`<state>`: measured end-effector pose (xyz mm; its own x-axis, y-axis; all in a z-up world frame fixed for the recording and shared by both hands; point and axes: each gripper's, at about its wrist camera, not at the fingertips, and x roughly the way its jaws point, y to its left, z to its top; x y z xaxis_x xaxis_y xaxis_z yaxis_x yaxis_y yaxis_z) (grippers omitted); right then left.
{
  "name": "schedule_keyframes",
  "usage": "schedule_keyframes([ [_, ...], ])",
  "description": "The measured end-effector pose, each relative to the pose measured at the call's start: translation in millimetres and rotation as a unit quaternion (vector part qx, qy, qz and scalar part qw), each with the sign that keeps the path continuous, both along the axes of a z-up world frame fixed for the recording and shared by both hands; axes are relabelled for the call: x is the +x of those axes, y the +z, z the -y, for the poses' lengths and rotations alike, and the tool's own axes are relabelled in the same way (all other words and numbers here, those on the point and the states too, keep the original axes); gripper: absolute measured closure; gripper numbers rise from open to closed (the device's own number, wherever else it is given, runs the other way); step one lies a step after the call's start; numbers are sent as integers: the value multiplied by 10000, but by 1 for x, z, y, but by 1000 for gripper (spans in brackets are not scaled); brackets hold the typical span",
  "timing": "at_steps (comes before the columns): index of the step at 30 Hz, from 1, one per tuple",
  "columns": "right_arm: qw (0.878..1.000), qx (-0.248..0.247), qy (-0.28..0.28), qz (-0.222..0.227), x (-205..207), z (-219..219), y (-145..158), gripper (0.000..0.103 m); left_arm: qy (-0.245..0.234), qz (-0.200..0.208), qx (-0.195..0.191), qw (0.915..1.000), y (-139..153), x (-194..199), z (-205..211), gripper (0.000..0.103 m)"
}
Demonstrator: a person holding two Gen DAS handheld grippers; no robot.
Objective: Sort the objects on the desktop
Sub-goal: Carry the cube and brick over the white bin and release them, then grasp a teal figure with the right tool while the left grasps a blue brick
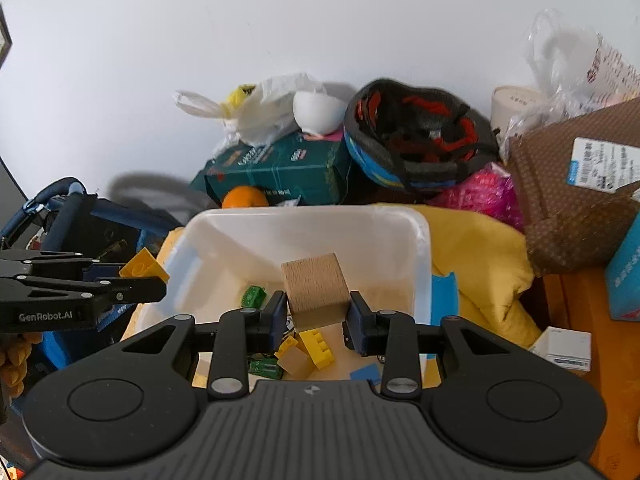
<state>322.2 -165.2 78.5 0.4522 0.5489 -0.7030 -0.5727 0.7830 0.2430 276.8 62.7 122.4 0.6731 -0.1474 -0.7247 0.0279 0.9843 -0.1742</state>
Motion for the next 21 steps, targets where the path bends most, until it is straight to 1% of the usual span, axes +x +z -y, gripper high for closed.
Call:
schedule_keyframes([
  [1, 10000, -34, -17, -36, 3, -3, -2, 64, 39, 56, 64, 10000, -1, 2, 1, 61],
  [2, 9999, -76, -64, -15, 6, -6, -4, 59, 92, 68, 132, 9998, -2, 3, 2, 50],
  [3, 9999, -115, -92, 5, 8, -9, -5, 41, 203, 66, 240, 9995, -4, 3, 3, 48],
  [4, 9998, -153, -121, 46, 10, -11, -5, 35, 246, 81, 285, 9993, -5, 2, 2, 48],
  [5, 9997, -158, -118, 127, 9, -12, -5, 32, 241, 85, 264, 9993, -7, -1, 1, 47],
  [8, 9997, -118, -59, 211, 3, -11, -5, 32, 223, 117, 217, 9994, -15, -18, -1, 47],
  [9, 9996, -83, -9, 255, -3, -8, -6, 32, 222, 200, 223, 9993, -19, -29, 0, 46],
  [10, 9994, -65, 39, 328, -10, -7, -5, 32, 220, 269, 223, 9991, -24, -42, 2, 43],
  [12, 9985, 12, 170, 523, -34, 4, -7, 32, 208, 387, 165, 9989, -38, -70, 6, 42],
  [14, 9975, 46, 275, 644, -62, 17, -18, 32, 208, 417, 69, 9989, -58, -102, 11, 42],
  [16, 9971, -41, 360, 671, -88, 28, -37, 30, 241, 260, -35, 9994, -84, -131, 19, 42],
  [17, 9969, -189, 369, 667, -103, 35, -52, 30, 244, 153, -82, 9996, -96, -143, 25, 42],
  [19, 9968, -470, 439, 476, -130, 45, -86, 30, 209, -37, -116, 9997, -120, -167, 42, 42],
  [21, 9960, -740, 434, 249, -152, 54, -118, 35, 77, -268, -109, 9996, -137, -178, 57, 42],
])
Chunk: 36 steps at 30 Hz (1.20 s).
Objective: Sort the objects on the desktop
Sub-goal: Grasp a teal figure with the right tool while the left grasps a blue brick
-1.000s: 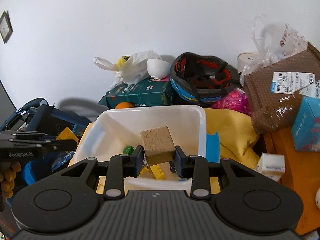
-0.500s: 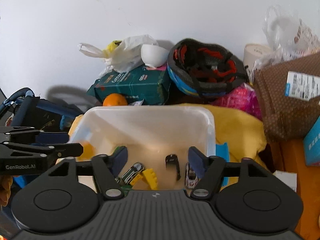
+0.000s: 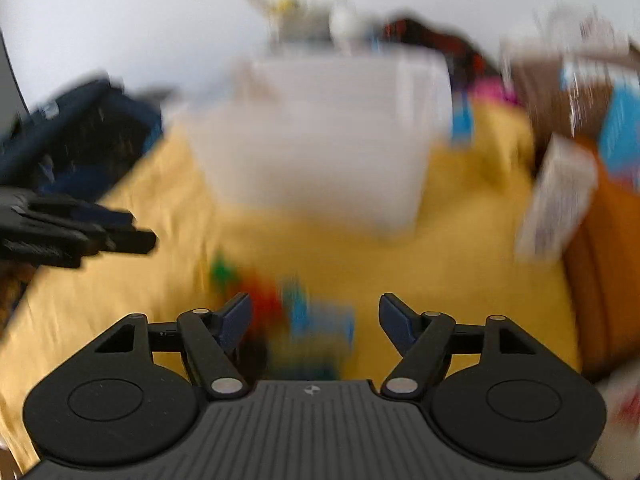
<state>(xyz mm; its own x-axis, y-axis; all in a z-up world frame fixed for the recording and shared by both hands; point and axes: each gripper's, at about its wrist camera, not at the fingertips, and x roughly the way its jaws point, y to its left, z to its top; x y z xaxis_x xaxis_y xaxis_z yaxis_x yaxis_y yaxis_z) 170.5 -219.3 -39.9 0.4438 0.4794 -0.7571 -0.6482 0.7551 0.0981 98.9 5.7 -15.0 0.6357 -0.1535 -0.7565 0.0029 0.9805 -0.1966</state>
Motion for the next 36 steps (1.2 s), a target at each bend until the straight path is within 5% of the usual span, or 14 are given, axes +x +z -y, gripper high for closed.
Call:
schedule_keyframes([
  [4, 9993, -51, -209, -311, -19, 10, -33, 47, -196, -127, -60, 9997, -17, -8, 27, 42],
  [12, 9970, 238, -567, -463, -10, 4, -45, 46, -87, -147, 53, 9998, -31, 9, 48, 42],
  [19, 9988, 39, -391, -307, -12, 7, -43, 46, 88, -174, 320, 9993, -33, 4, 26, 42],
  [30, 9949, 228, -826, -526, -3, -9, -55, 42, -364, -156, 478, 9981, -36, 15, 49, 42],
  [33, 9942, 289, -892, -521, 3, -11, -56, 51, -431, -148, 485, 9978, -36, 17, 49, 47],
  [35, 9955, 200, -798, -479, 5, -13, -55, 60, -566, -87, 524, 9970, -35, 17, 49, 66],
  [36, 9957, 199, -773, -475, 4, -13, -54, 60, -633, -83, 514, 9966, -34, 16, 49, 68],
])
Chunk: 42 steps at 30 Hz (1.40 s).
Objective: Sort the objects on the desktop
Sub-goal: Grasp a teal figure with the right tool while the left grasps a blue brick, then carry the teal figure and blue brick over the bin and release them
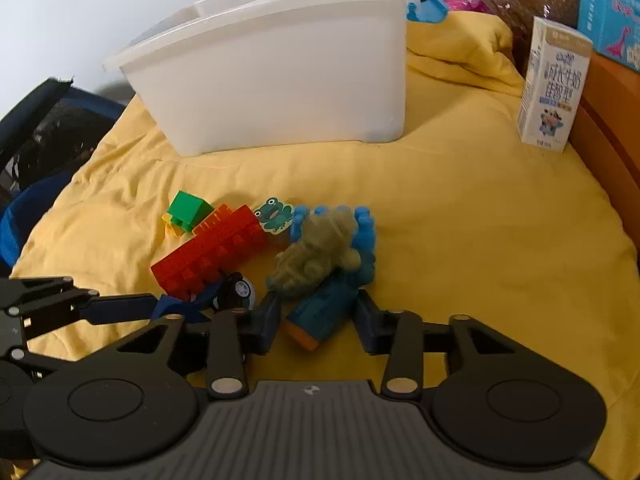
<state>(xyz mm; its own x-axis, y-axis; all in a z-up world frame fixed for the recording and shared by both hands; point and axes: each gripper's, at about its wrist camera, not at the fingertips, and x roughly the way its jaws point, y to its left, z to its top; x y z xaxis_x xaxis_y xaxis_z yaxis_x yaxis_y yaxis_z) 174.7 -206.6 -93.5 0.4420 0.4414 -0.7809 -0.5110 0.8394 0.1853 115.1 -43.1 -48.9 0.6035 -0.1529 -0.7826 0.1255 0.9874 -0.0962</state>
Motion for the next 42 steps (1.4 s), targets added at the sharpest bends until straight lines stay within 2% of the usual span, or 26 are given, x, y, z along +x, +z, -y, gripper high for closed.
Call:
schedule_keyframes([
  [6, 9986, -168, 364, 355, -20, 10, 10, 60, 27, 106, 20, 9999, 6, -13, -14, 70],
  [7, 9976, -246, 451, 471, -26, 11, 11, 60, 72, 128, 3, 9999, 6, -15, -16, 68],
  [10, 9948, -457, 672, 614, -38, 18, 11, 60, 230, 35, -1, 9997, 1, -11, -16, 45],
  [14, 9932, -685, 756, 565, -42, 19, 3, 58, 222, 65, -50, 9997, 0, -4, -13, 45],
  [16, 9949, -609, 630, 497, -40, 20, 2, 51, 80, 101, -47, 9999, 0, -1, -10, 52],
  [17, 9961, -540, 529, 455, -38, 21, 2, 48, -33, 92, -42, 9999, -1, -1, -8, 64],
  [20, 9981, -408, 362, 275, -33, 23, 0, 51, -210, 137, 169, 9995, -2, -2, -3, 81],
  [21, 9984, -384, 314, 270, -32, 24, 0, 59, -207, 141, 137, 9996, -1, -3, -5, 81],
  [25, 9988, -312, 290, 262, -30, 31, 3, 73, -177, 162, 61, 9997, 2, -9, -11, 81],
  [29, 9984, -296, 317, 366, -33, 39, 9, 76, 14, 237, -133, 9996, 11, -16, -21, 81],
  [31, 9988, -280, 299, 278, -31, 41, 9, 76, 114, 296, -180, 9993, 15, -18, -25, 81],
  [33, 9991, -361, 195, 74, -28, 42, 2, 73, 203, 274, -252, 9991, 16, -19, -28, 81],
  [37, 9989, -369, 223, 192, -31, 38, 2, 72, 298, 315, -320, 9985, 22, -20, -32, 81],
  [38, 9989, -348, 259, 191, -32, 38, 3, 75, 353, 337, -356, 9982, 25, -20, -34, 81],
  [42, 9988, -109, 287, 380, -35, 38, 21, 76, 461, 667, -492, 9955, 53, -18, -45, 81],
])
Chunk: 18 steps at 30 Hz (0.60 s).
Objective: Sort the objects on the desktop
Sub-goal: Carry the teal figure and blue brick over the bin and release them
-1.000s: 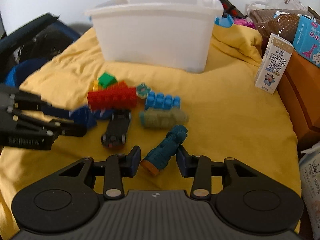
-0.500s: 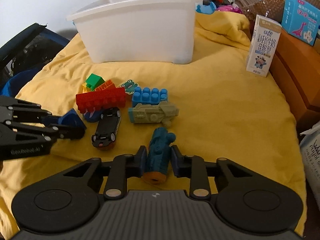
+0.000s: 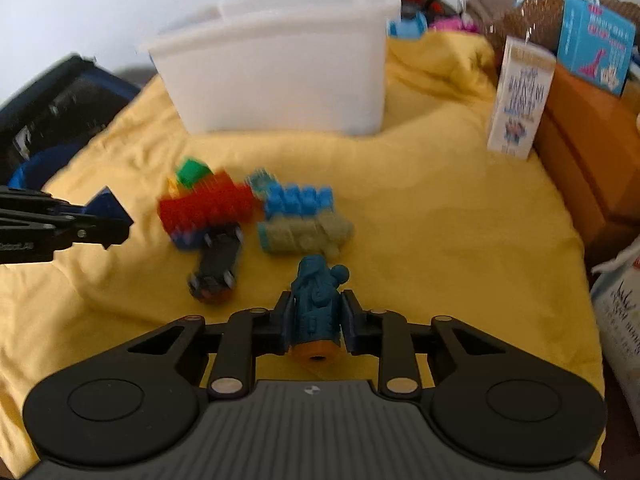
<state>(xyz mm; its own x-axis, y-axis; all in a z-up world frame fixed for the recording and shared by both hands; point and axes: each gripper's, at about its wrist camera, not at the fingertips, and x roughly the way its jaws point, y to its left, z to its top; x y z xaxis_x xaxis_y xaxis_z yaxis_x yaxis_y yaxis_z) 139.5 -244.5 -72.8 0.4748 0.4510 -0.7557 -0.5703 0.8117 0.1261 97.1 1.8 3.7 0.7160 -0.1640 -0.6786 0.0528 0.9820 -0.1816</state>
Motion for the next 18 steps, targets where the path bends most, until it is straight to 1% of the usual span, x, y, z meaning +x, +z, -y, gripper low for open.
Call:
schedule_keyframes([
  [2, 9997, 214, -17, 144, 0, 0, 17, 75, 28, 196, 27, 9998, 18, 6, -5, 81],
  [4, 9986, 468, -43, 251, 5, -2, 37, 75, 108, 323, -64, 9994, 36, 16, -13, 81],
  [8, 9939, 956, -25, 546, 27, -14, 86, 75, 245, 401, -177, 9987, 71, 45, -31, 81],
  [11, 9905, 1172, 81, 717, 52, -29, 122, 75, 299, 436, -156, 9985, 98, 71, -45, 81],
  [14, 9887, 1274, 126, 774, 82, -45, 152, 75, 326, 470, -136, 9983, 121, 97, -56, 81],
  [16, 9891, 1277, 143, 715, 101, -52, 165, 75, 315, 488, 46, 9983, 130, 113, -59, 81],
  [18, 9899, 1223, 137, 701, 117, -60, 174, 75, 288, 378, 109, 9988, 132, 126, -61, 81],
])
